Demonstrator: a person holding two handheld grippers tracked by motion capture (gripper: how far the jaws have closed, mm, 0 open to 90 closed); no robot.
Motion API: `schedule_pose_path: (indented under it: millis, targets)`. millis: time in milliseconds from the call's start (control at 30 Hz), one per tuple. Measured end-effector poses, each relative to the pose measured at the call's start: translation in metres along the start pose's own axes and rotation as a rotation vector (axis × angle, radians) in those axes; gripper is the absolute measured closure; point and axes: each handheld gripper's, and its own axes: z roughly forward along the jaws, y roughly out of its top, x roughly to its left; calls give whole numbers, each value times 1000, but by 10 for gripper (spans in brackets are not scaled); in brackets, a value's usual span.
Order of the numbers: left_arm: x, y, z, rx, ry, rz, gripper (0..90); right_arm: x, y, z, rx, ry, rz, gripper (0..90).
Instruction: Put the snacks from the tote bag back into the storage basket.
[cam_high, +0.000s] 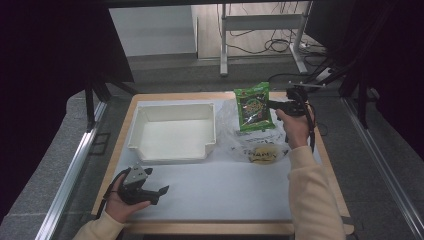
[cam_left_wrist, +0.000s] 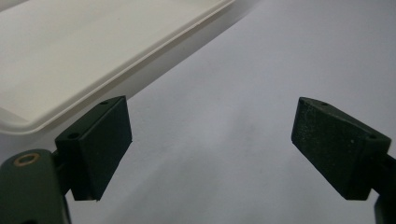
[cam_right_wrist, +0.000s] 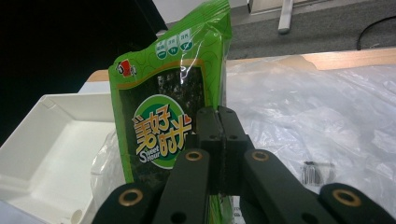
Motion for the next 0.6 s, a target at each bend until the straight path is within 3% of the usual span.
schedule_pose_path:
  millis: [600]
  targets:
    - [0,0,0,2,0,2,123,11,0,4,0,29,-12,899]
